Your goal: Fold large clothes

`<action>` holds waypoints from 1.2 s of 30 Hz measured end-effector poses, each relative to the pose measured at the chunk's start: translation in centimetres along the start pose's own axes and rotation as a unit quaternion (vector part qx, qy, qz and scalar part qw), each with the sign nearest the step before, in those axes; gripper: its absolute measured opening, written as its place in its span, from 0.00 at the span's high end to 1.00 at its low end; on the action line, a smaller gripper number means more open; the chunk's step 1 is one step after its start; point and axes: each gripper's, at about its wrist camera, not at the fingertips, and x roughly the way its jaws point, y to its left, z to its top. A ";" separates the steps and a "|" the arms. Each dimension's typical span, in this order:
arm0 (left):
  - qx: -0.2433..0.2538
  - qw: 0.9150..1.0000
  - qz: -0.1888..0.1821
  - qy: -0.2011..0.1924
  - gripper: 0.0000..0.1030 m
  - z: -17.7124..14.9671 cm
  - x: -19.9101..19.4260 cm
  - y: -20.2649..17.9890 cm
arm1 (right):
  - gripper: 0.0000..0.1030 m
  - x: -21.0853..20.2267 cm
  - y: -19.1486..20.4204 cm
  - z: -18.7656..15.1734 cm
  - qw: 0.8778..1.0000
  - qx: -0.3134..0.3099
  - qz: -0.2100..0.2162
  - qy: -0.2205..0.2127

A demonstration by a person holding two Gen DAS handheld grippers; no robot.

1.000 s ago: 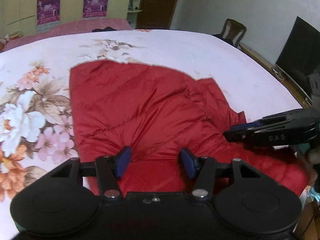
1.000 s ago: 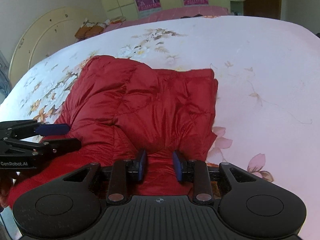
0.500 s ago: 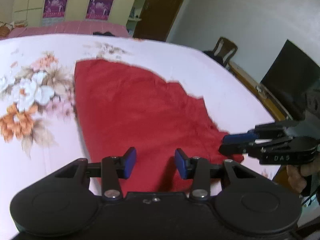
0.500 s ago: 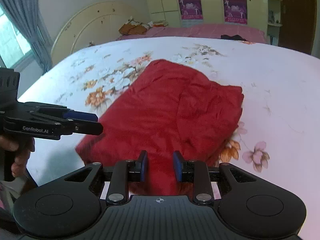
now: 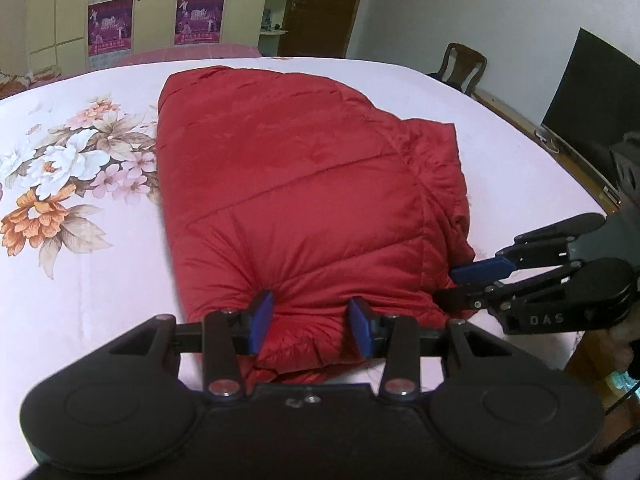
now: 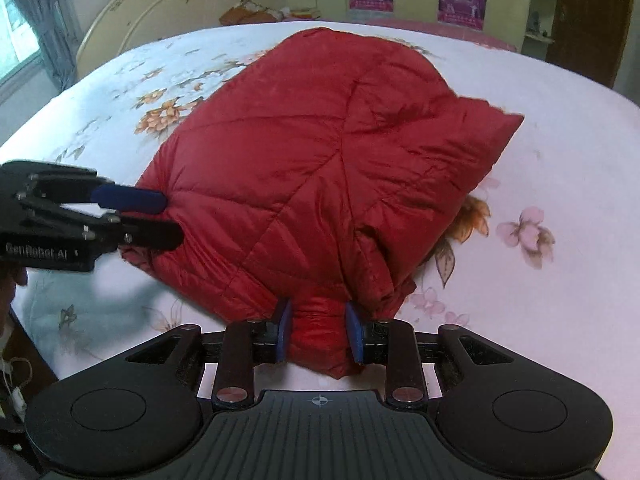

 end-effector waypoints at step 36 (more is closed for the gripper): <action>-0.019 0.996 0.090 -0.008 0.46 7.5 4.0 1.5 | 0.89 3.1 -12.3 6.9 0.983 0.171 0.029 -0.054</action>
